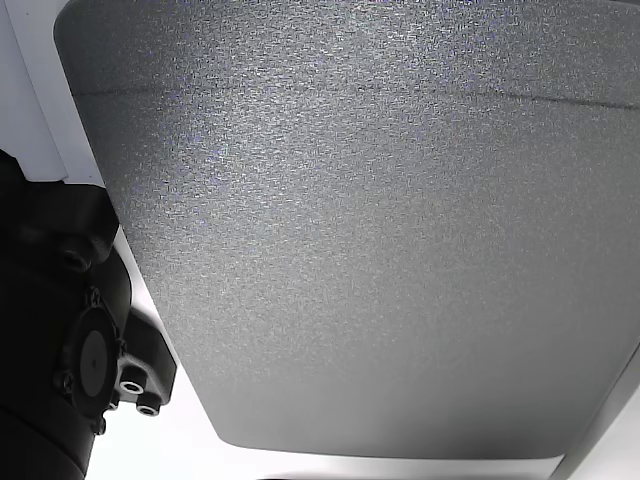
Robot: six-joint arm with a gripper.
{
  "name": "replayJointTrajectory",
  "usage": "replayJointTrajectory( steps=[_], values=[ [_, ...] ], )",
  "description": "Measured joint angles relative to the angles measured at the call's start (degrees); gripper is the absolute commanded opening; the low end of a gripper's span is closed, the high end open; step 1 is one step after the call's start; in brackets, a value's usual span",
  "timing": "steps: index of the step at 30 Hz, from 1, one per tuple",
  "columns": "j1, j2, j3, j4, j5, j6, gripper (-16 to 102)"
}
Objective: Grab top frame and put it into gray box.
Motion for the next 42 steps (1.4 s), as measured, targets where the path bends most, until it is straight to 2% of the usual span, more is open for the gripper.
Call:
replayJointTrajectory(
  steps=[6,11,42],
  values=[
    [-1.8,-0.8,1.7,0.0,-6.9,7.7,-13],
    [-2.5,-2.9,1.8,0.0,-9.8,4.9,-13],
    [-3.7,-5.7,4.3,0.0,-11.4,3.6,-13]
  ],
)
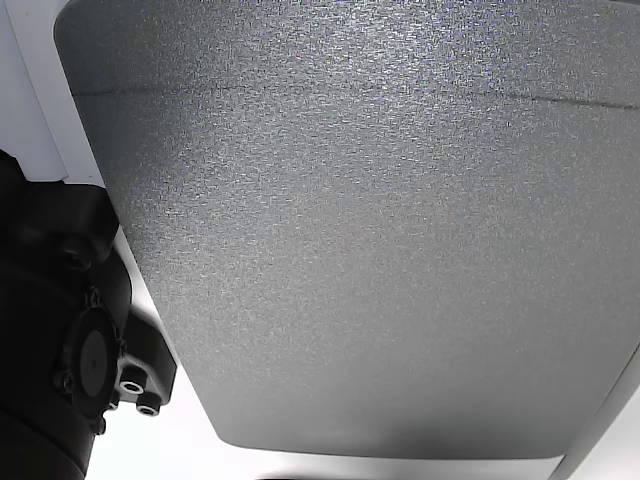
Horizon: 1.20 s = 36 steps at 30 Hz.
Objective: Grab top frame and put it into gray box.
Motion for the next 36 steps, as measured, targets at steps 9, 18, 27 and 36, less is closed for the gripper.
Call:
replayJointTrajectory(
  steps=[9,18,27,36],
  values=[
    [-0.4,0.4,0.4,0.0,0.0,-0.5,-13],
    [-0.8,0.4,1.0,0.0,0.0,-1.1,-13],
    [-1.1,0.4,1.0,0.0,0.0,-1.4,-13],
    [-1.1,-0.5,0.8,0.0,-0.4,-1.1,-13]
  ],
)
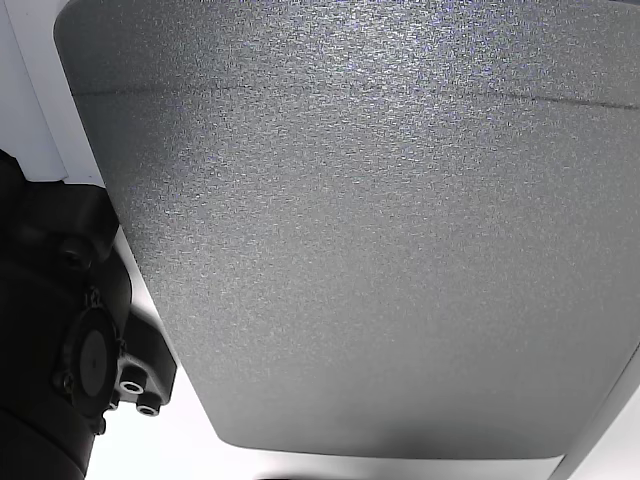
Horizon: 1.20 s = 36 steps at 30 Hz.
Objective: Grab top frame and put it into gray box.
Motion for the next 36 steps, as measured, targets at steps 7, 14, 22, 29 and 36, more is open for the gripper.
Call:
replayJointTrajectory(
  steps=[7,14,22,29,36],
  values=[
    [0.0,0.0,-0.3,0.0,-0.2,-0.1,-13],
    [0.0,-0.5,-0.3,0.0,-0.2,-0.3,-13],
    [0.0,-1.5,-0.7,0.0,-0.1,-0.4,-13],
    [0.0,-1.8,-1.1,0.0,0.1,-0.3,-13],
    [0.0,-1.9,-1.1,0.0,-0.2,-0.2,-12]
  ],
)
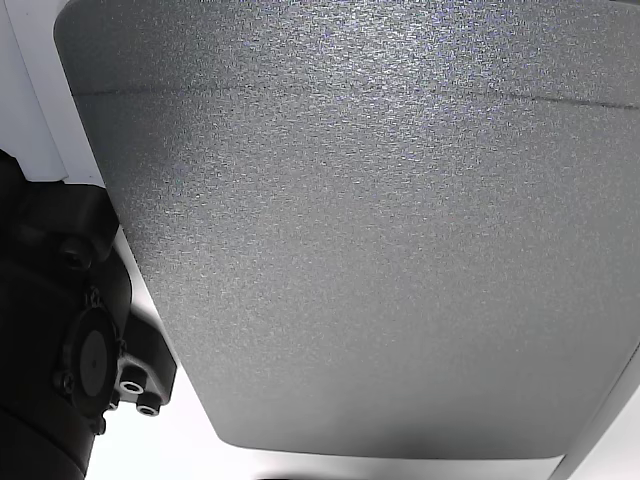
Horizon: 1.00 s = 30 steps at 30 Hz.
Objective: Grab top frame and put it into gray box.
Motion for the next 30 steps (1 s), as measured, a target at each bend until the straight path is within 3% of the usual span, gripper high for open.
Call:
replayJointTrajectory(
  steps=[3,5,6,7,9,20,30],
  values=[
    [0.0,0.0,0.0,0.0,0.0,0.0,-11],
    [0.0,-0.1,-0.1,0.0,-0.1,-0.1,-3],
    [0.0,-0.2,-0.2,0.0,-0.1,-0.2,24],
    [-0.1,-0.2,-0.2,0.0,-0.1,-0.2,84],
    [-0.1,-0.3,-0.5,0.0,-0.1,-0.2,97],
    [-0.1,-0.7,-7.2,-1.1,6.3,-3.4,100],
    [-0.5,7.0,-7.6,-10.2,21.6,-24.4,100]
  ],
)
